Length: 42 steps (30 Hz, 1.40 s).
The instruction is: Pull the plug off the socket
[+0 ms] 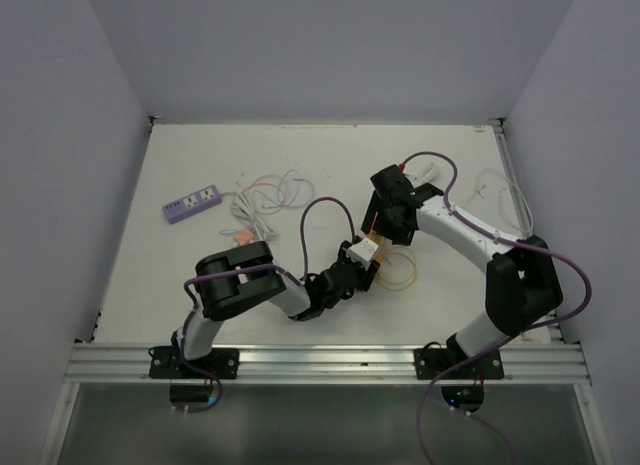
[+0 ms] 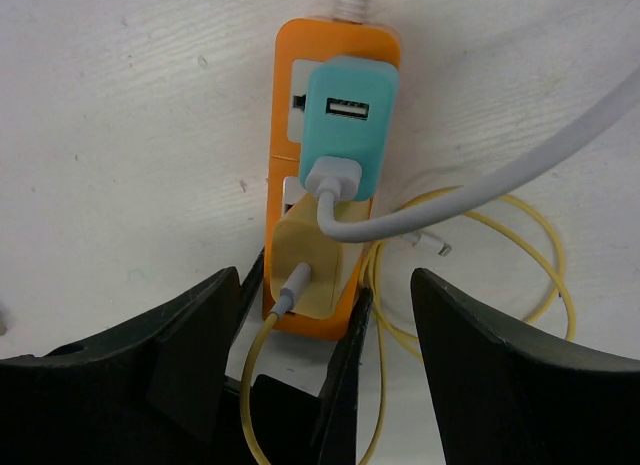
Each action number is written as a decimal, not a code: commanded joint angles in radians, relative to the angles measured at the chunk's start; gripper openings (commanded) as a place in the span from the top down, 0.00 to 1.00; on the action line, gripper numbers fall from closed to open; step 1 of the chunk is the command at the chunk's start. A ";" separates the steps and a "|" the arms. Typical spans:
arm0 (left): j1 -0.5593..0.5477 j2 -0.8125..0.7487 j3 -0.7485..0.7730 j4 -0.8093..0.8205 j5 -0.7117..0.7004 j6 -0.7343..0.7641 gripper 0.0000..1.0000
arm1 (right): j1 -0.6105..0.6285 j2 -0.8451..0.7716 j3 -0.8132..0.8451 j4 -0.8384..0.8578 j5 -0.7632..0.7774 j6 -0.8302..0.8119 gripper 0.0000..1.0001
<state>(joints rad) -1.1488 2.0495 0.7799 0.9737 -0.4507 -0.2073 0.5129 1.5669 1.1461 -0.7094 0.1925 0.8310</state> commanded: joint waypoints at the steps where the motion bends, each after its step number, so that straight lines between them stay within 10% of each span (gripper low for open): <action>1: -0.005 0.029 0.012 0.030 -0.020 0.008 0.57 | 0.012 0.025 0.043 0.008 0.028 0.042 0.27; 23: -0.005 0.028 0.015 0.000 -0.034 -0.006 0.62 | 0.024 0.061 -0.002 0.013 0.028 0.051 1.00; 42: 0.004 0.041 0.033 -0.053 -0.036 -0.035 0.69 | 0.024 -0.041 0.055 -0.012 -0.007 0.043 1.00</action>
<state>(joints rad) -1.1515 2.0583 0.8001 0.9691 -0.4618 -0.2100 0.5316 1.6047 1.1461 -0.7185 0.2005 0.8696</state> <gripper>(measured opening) 0.598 0.374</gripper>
